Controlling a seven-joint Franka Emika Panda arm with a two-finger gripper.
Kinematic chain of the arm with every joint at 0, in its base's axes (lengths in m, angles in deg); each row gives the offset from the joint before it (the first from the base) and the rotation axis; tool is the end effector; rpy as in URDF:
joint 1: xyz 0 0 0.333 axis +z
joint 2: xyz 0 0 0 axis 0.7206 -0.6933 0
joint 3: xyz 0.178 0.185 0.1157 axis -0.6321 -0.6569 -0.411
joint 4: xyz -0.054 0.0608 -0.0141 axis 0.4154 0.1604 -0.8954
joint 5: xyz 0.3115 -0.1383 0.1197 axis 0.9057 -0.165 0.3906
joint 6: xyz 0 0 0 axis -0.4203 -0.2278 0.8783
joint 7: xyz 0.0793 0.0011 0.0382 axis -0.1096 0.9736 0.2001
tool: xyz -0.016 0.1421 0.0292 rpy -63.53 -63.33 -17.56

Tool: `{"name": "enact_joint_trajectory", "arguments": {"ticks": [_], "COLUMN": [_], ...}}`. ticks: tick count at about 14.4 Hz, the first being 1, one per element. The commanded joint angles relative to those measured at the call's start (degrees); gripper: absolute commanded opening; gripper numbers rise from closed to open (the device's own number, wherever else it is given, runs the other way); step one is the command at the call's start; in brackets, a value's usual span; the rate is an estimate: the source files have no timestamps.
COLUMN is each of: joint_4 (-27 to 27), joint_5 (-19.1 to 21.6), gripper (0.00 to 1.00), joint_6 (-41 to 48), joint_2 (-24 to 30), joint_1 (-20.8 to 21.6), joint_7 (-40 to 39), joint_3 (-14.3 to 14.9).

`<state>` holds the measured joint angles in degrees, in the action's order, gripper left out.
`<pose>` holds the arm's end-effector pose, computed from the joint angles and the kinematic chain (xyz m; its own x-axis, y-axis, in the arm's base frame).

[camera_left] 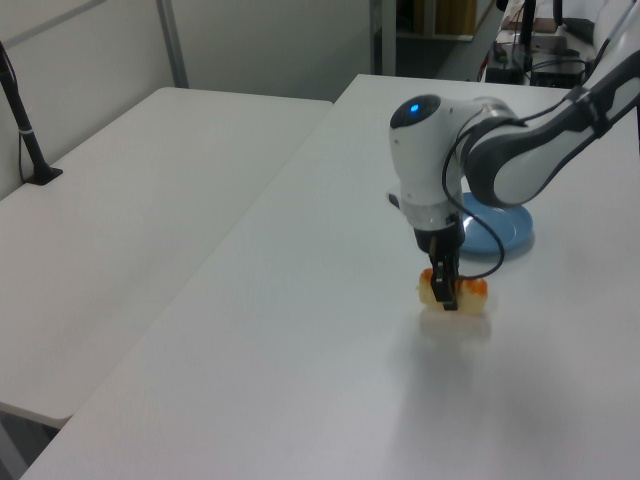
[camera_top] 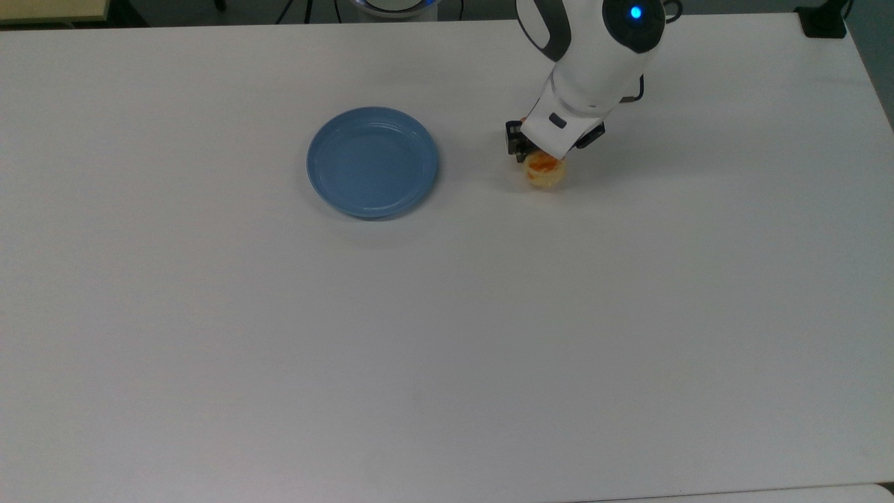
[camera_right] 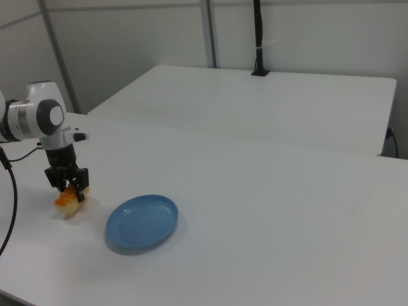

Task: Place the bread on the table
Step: 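Carry the bread roll beside the plate and lower it onto the table, then open the gripper, release the roll, and raise the gripper away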

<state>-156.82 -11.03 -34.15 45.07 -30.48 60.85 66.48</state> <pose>0.5042 0.2545 0.2695 0.9693 0.1637 -0.1837 0.1834 -0.9784 0.0956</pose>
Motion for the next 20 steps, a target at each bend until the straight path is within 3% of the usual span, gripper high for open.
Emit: {"name": "enact_joint_trajectory", "arguments": {"ticks": [1,4,7,9,16,18,20], "joint_4": [0.44,2.36,7.45,9.66,9.67,9.67,9.58], "joint_5": [-0.17,-0.34,-0.43,-0.43,0.80,3.16,3.70], "gripper": [0.98,1.00,1.00,1.00,1.00,1.00,1.00], "joint_6": [-0.76,1.25,9.59,13.55,22.96,23.59,23.59], "joint_2": [-0.52,1.32,3.87,7.11,21.96,23.74,24.70], "joint_1": [0.37,0.20,-0.76,-4.18,-14.47,-14.39,-14.48], "joint_7": [0.87,0.69,-0.10,-2.98,-18.62,-18.99,-19.08], "joint_3": [0.73,0.73,1.51,2.13,5.64,8.88,9.69]}}
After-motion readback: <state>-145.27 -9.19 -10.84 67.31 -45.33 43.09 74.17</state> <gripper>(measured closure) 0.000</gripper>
